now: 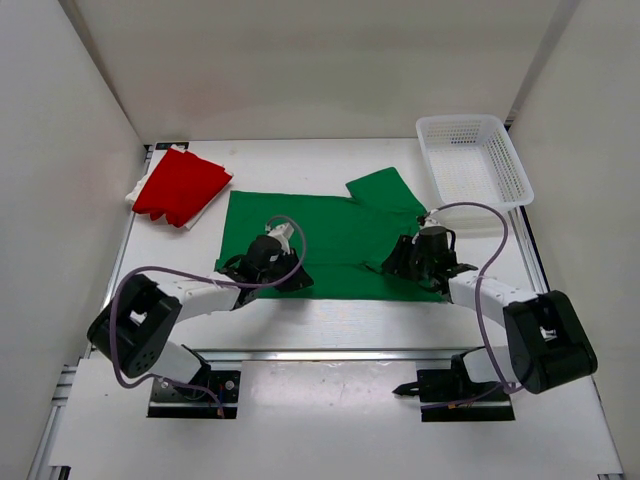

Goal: Fold and stack the t-shirts
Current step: Fold the flattened tshirt in 1/3 of the way

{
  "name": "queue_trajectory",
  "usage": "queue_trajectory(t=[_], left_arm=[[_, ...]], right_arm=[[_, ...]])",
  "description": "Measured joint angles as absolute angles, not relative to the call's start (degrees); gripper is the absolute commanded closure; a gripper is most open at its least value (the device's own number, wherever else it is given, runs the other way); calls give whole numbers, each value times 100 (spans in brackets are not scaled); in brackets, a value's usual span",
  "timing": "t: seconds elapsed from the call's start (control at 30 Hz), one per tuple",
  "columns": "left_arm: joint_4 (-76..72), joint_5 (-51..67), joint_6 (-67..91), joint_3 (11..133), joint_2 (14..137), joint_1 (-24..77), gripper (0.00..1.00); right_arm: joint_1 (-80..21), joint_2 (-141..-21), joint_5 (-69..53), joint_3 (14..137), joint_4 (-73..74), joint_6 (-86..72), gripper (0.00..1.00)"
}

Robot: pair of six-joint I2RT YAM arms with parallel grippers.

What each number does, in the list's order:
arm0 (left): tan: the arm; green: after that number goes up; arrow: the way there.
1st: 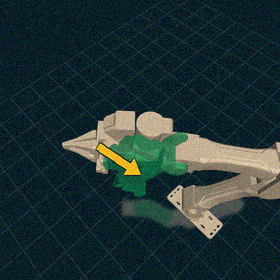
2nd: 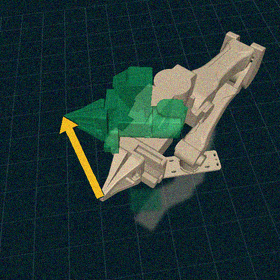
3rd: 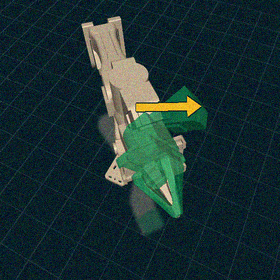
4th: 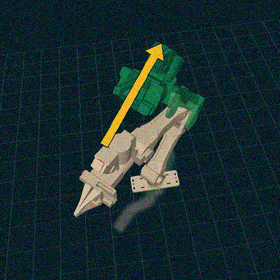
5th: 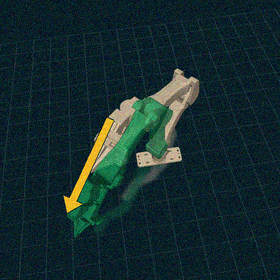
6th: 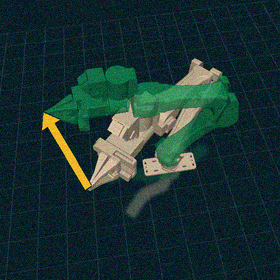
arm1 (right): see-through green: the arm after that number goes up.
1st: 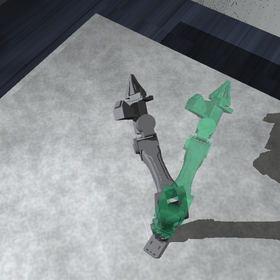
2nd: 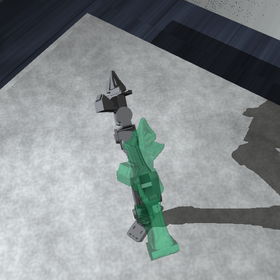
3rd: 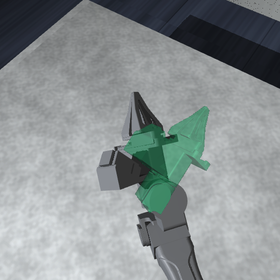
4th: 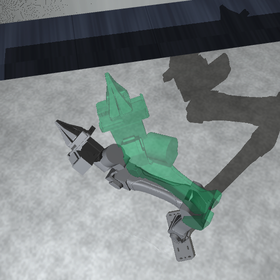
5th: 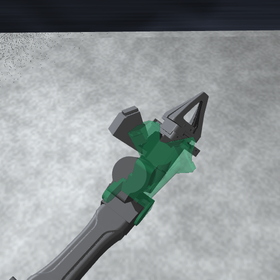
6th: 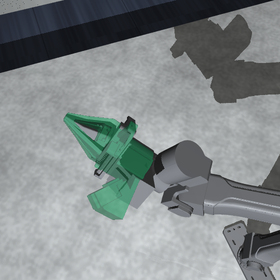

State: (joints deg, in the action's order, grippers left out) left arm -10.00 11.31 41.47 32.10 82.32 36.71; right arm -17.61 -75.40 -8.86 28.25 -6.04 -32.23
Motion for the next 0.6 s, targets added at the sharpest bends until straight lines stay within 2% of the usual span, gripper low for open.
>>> queue_trajectory(t=[0.13, 0.23, 0.6], left_arm=[[-1212, 1135, 4250, 3059, 8313, 3715, 83], [-1369, 1135, 4292, 2965, 8313, 3710, 83], [-1553, 1162, 4355, 2519, 8217, 3454, 83]], right_arm=[[-1765, -7793, -978, 2779, -873, -3330, 66], [-1804, -7920, -1015, 2757, -1013, -3395, 73], [-1702, -8322, -1391, 2738, -1474, -3607, 79]])
